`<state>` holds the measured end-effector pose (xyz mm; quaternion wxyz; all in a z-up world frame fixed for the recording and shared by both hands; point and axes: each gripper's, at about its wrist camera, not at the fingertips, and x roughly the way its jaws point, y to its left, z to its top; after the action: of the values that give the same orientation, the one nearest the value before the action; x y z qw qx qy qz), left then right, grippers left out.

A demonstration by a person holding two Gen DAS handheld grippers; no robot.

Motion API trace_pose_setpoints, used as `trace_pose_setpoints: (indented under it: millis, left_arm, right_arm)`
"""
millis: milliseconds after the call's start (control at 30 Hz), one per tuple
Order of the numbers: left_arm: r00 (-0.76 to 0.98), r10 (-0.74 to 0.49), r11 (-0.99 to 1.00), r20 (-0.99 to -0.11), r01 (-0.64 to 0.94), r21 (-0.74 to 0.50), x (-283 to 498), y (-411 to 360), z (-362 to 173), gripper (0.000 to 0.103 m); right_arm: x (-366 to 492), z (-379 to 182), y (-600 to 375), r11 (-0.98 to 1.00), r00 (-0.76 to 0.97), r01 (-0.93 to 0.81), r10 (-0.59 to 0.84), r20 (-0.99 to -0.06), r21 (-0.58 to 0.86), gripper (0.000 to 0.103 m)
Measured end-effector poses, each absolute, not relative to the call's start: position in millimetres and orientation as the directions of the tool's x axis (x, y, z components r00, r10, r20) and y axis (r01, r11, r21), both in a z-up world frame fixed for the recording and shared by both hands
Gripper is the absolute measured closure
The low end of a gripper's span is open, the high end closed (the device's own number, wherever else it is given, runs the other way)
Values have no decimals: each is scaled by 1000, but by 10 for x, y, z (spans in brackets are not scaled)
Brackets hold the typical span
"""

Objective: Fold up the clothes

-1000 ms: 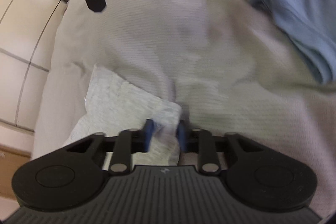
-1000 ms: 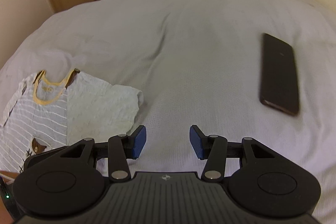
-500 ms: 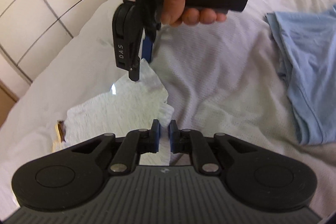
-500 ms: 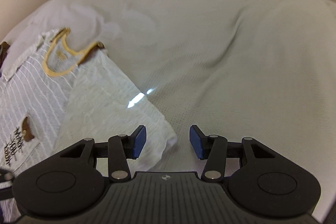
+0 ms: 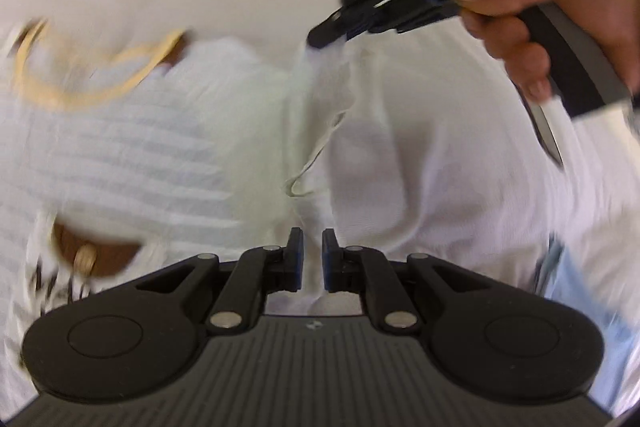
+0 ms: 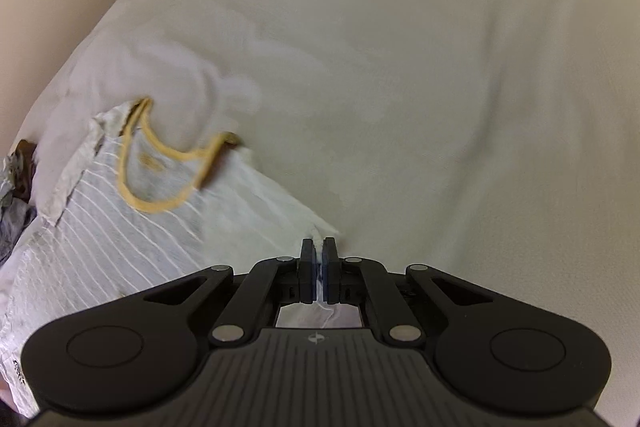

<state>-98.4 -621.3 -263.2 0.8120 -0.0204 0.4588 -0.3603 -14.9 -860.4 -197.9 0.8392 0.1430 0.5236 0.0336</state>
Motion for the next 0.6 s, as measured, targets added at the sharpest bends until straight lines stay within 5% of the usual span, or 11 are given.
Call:
trace_pose_setpoints:
  millis: [167, 233, 300, 367, 600]
  left_arm:
    - [301, -615, 774, -729, 410, -483, -817, -5927, -2762, 97]
    - [300, -625, 772, -720, 376, -513, -810, -5865, -2767, 97]
    - [299, -632, 768, -715, 363, -528, -806, -5826, -2760, 94]
    - [275, -651, 753, -707, 351, -556, -794, -5830, -2762, 83]
    - [221, -671, 734, -708, 333, -592, -752, -6081, -2758, 70]
  right_arm:
    - [207, -2071, -8112, 963, 421, -18, 250, -872, 268, 97]
    - [265, -2110, -7991, 955, 411, -62, 290, -864, 291, 91]
    - [229, -2047, -7983, 945, 440, -70, 317, -840, 320, 72]
    - [153, -1926, -8062, 946, 491, -52, 303, -817, 320, 65]
    - [-115, -1869, -8446, 956, 510, 74, 208, -835, 284, 65]
